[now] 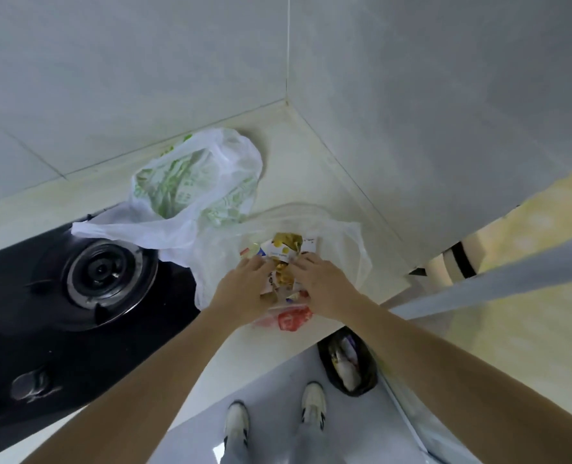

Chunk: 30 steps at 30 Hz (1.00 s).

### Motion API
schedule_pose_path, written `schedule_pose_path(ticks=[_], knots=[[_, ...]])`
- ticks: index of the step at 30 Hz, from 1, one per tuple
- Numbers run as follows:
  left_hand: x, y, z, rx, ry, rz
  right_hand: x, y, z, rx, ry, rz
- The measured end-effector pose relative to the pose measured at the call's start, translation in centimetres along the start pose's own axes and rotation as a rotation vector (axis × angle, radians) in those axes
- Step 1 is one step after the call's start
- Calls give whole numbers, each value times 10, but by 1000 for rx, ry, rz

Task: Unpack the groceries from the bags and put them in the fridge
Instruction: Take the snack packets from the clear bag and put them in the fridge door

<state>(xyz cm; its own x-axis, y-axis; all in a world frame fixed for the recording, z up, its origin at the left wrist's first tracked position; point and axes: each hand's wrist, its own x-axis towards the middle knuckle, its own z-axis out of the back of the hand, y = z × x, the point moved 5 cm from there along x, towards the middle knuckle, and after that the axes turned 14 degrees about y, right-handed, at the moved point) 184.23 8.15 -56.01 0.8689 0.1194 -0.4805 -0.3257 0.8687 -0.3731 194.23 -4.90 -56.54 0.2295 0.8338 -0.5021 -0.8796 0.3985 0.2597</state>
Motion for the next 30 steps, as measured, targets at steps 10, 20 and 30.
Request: schedule_pose_path(ticks=[10, 20, 30], knots=[[18, 9, -11, 278, -49, 80, 7, -15, 1, -174, -167, -20], [-4, 5, 47, 174, -303, -31, -8, -16, 55, 111, -355, 72], [-58, -40, 166, -181, -279, -196, -95, 4, 152, 734, -678, -4]])
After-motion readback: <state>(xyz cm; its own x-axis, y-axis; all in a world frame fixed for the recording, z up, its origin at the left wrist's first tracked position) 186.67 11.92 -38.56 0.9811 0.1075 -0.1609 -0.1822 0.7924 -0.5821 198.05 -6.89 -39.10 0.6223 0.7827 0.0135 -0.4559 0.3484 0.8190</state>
